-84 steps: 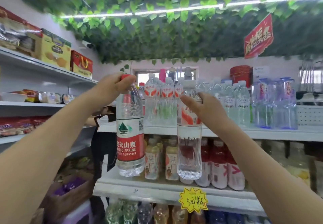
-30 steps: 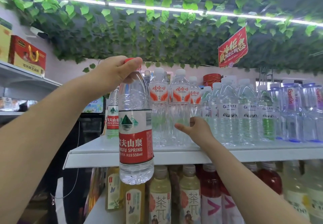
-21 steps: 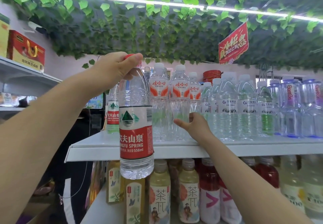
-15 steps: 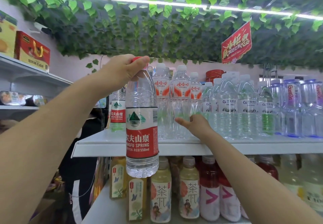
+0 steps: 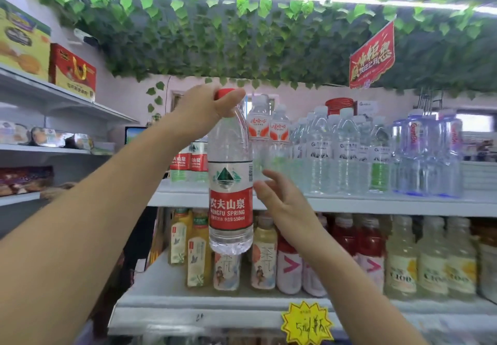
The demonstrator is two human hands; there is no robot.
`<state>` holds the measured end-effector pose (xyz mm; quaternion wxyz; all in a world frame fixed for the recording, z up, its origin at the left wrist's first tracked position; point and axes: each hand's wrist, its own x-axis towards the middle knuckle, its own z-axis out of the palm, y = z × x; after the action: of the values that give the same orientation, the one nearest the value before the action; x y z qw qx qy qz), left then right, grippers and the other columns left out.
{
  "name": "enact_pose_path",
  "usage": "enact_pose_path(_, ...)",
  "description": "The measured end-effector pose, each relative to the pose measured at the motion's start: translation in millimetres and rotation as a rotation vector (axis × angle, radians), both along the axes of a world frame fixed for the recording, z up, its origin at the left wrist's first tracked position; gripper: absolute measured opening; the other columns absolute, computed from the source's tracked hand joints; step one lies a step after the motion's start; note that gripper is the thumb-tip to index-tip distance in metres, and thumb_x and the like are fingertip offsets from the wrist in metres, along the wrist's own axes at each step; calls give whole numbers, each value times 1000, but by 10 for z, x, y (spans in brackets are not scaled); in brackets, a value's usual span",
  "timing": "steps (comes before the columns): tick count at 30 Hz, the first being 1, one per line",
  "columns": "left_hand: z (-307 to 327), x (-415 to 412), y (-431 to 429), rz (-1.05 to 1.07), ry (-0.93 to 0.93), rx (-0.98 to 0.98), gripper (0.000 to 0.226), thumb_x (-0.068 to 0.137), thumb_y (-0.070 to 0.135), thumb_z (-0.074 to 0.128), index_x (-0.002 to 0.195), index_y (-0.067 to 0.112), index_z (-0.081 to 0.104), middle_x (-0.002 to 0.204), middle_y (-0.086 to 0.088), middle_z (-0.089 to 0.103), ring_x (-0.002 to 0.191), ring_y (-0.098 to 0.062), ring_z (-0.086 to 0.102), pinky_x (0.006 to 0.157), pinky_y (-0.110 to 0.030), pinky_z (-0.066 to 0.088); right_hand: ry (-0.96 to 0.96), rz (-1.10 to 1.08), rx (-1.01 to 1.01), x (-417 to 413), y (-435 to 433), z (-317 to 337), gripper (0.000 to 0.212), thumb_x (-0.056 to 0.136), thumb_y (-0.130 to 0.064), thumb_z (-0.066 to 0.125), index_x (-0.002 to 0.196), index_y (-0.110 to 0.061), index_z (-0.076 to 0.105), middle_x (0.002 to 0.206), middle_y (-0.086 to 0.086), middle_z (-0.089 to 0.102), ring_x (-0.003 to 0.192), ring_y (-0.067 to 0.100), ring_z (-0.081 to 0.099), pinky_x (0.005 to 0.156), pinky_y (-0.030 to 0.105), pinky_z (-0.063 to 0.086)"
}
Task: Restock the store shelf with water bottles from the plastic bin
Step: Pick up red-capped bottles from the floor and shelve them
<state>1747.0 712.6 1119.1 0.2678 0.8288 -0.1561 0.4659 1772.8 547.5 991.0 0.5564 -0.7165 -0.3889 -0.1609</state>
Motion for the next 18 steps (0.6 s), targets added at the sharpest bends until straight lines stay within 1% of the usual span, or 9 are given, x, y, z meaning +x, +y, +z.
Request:
enact_pose_path(2,-70,-140,-216,34,-15,-9,58,90,54,42,103,0,59,83,0,63,71,-8,56,76,-32,47,28,91,4,-153,-70,-150,42,76,-57,56,113,-45,42,103,-27,57,94,-11,58,77,9,47)
enact_pose_path(3,-110,-205,-321,45,-19,-11,60,89,55,41,104,0,59,86,-3,65,72,-12,58,74,-32,47,35,104,9,-238,-102,-206,33,78,-52,61,105,-49,43,99,-31,57,91,-16,57,73,4,45)
enact_pose_path(5,-196,-333,-533,50,-22,1,63,89,57,41,104,-1,60,93,-13,68,80,-27,62,75,-36,49,26,98,57,-368,-170,-322,35,77,-45,69,98,-49,42,98,-31,57,89,-20,54,71,0,42)
enact_pose_path(7,-276,-461,-723,73,-32,37,57,91,53,41,92,-1,59,90,-14,67,78,-26,60,68,-31,47,-4,62,113,-485,-266,-423,39,75,-41,72,96,-48,40,100,-27,56,93,-16,54,73,1,42)
enact_pose_path(9,-342,-593,-874,111,-23,45,46,90,53,41,85,9,56,88,-8,65,77,-23,59,67,-25,44,-29,53,133,-599,-389,-494,39,76,-37,73,96,-46,41,100,-24,56,94,-12,54,74,1,42)
enact_pose_path(12,-434,-778,-989,116,72,-31,50,87,57,45,98,10,59,95,-4,66,85,-20,60,77,-29,48,14,124,130,-715,-566,-573,38,78,-33,72,105,-38,47,102,-20,60,92,-9,57,72,4,45)
enact_pose_path(14,-487,-904,-983,111,135,-99,55,85,57,47,107,8,59,98,-3,67,85,-15,61,73,-26,48,49,180,101,-790,-643,-592,37,77,-33,73,108,-30,52,101,-15,64,89,-6,61,71,9,48)
enact_pose_path(17,-574,-1073,-869,102,208,-119,55,87,54,44,115,8,58,99,1,66,76,-1,57,64,-20,44,104,254,69,-856,-646,-602,30,77,-29,73,101,-31,55,91,-17,66,78,-11,62,65,8,47)
enact_pose_path(18,-609,-1107,-795,98,229,-129,52,89,52,44,112,8,58,102,-2,66,74,-3,58,64,-21,45,103,247,48,-863,-613,-595,31,77,-30,73,102,-30,56,89,-17,66,76,-12,62,64,8,47)
